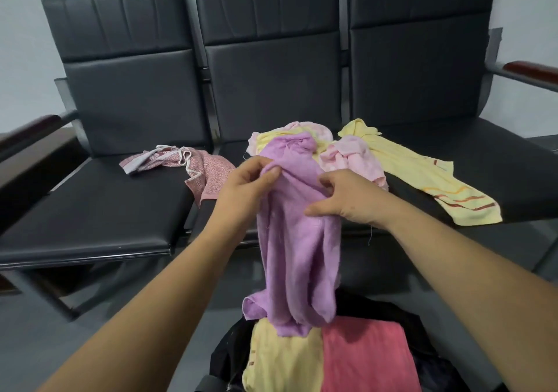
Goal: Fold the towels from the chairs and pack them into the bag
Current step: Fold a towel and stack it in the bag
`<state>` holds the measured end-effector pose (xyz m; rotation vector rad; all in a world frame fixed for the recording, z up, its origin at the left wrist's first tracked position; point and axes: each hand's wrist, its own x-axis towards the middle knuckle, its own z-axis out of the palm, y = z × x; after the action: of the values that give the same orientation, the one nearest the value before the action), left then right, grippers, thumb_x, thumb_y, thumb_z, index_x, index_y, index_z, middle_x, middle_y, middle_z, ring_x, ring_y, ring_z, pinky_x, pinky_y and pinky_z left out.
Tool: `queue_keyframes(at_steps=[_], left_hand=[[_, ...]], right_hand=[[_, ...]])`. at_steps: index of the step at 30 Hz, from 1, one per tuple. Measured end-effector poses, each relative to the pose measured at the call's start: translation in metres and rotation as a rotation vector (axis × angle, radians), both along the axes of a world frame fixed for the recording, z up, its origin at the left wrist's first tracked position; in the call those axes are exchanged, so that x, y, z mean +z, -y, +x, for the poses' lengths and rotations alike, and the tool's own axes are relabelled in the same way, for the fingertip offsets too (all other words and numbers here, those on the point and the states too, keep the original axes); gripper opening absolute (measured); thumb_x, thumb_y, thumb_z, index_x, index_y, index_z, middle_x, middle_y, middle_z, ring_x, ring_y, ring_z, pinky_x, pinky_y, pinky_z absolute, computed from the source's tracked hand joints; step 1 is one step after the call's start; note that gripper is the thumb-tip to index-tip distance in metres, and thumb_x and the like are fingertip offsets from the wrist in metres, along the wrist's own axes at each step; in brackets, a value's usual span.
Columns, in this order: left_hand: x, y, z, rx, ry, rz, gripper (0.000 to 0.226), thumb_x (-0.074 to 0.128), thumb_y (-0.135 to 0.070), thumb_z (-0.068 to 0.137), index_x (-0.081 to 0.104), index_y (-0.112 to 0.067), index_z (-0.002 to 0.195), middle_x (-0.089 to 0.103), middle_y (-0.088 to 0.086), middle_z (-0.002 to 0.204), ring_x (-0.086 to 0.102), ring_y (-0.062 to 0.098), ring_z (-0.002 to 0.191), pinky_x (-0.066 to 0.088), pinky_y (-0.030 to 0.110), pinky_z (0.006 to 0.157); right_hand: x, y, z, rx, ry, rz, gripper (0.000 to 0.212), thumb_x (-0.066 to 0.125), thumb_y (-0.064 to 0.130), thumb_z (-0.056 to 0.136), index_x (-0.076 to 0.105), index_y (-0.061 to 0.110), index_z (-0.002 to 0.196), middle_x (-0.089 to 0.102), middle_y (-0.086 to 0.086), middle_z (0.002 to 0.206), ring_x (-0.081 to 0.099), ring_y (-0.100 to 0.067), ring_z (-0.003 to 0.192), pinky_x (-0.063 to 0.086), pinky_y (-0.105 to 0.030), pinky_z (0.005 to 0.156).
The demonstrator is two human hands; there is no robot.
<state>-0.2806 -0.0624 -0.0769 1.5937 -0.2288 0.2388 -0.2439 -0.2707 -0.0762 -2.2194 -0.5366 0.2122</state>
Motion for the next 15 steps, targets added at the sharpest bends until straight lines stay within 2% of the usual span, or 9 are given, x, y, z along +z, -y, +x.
queue_keyframes(at_steps=[2,3,5,7,9,10,13,15], left_hand=[[-0.003,-0.004,0.005,0.073,-0.102,-0.204,0.023,0.053,-0.007,0.102,0.063,-0.015,0.083,0.063,0.000,0.078,0.056,0.011,0.074,0.045,0.022,0.067],[-0.002,-0.006,0.007,0.115,-0.158,-0.309,0.025,0.052,-0.007,0.103,0.061,-0.015,0.080,0.061,0.000,0.075,0.055,0.011,0.070,0.042,0.024,0.065],[0.001,-0.010,0.011,0.175,-0.243,-0.434,0.019,0.056,-0.007,0.101,0.060,-0.010,0.082,0.062,0.004,0.075,0.056,0.012,0.068,0.044,0.025,0.065],[0.006,-0.016,0.010,0.156,-0.274,-0.314,0.011,0.063,-0.010,0.097,0.065,-0.007,0.086,0.066,0.005,0.074,0.061,0.012,0.066,0.049,0.022,0.061],[0.006,-0.023,0.010,0.133,-0.282,-0.136,0.015,0.069,-0.020,0.095,0.069,-0.008,0.085,0.069,0.001,0.069,0.063,0.010,0.060,0.050,0.020,0.055],[0.006,-0.027,0.011,0.161,-0.291,-0.121,0.018,0.071,-0.025,0.094,0.071,-0.009,0.085,0.070,0.000,0.069,0.064,0.010,0.059,0.050,0.020,0.054],[0.007,-0.035,0.018,0.324,-0.286,-0.253,0.013,0.071,-0.028,0.095,0.074,-0.016,0.090,0.075,-0.005,0.075,0.068,0.009,0.065,0.054,0.020,0.059],[0.003,-0.043,0.023,0.413,-0.266,-0.340,0.010,0.068,-0.027,0.096,0.077,-0.023,0.092,0.077,-0.006,0.090,0.071,0.011,0.083,0.057,0.025,0.073]], right_hand=[[-0.009,0.010,0.007,0.001,-0.033,-0.119,0.053,0.084,0.022,0.081,0.035,0.018,0.061,0.028,0.006,0.056,0.026,-0.008,0.050,0.022,-0.021,0.048],[-0.013,0.016,0.009,-0.005,-0.047,-0.161,0.052,0.083,0.020,0.081,0.035,0.016,0.060,0.029,0.004,0.057,0.026,-0.010,0.051,0.022,-0.023,0.049],[-0.016,0.026,0.015,-0.052,-0.062,-0.176,0.036,0.078,0.014,0.083,0.050,0.005,0.063,0.039,-0.004,0.062,0.033,-0.014,0.056,0.027,-0.026,0.054],[-0.013,0.034,0.018,-0.144,-0.004,-0.109,0.014,0.074,0.011,0.084,0.068,0.001,0.077,0.054,-0.006,0.068,0.044,-0.014,0.061,0.035,-0.028,0.061],[-0.007,0.039,0.021,-0.189,0.077,-0.016,0.006,0.076,0.013,0.084,0.073,0.010,0.080,0.066,-0.006,0.074,0.054,-0.017,0.068,0.043,-0.033,0.066],[-0.005,0.040,0.023,-0.199,0.102,-0.002,0.008,0.077,0.015,0.084,0.072,0.014,0.078,0.069,-0.006,0.076,0.058,-0.021,0.069,0.047,-0.036,0.068],[-0.008,0.046,0.028,-0.215,0.127,-0.109,0.009,0.074,0.013,0.083,0.070,0.018,0.078,0.070,-0.007,0.078,0.060,-0.028,0.072,0.049,-0.039,0.066],[-0.013,0.051,0.030,-0.231,0.130,-0.189,0.007,0.071,0.009,0.082,0.071,0.016,0.081,0.069,-0.005,0.080,0.060,-0.024,0.076,0.047,-0.035,0.067]])
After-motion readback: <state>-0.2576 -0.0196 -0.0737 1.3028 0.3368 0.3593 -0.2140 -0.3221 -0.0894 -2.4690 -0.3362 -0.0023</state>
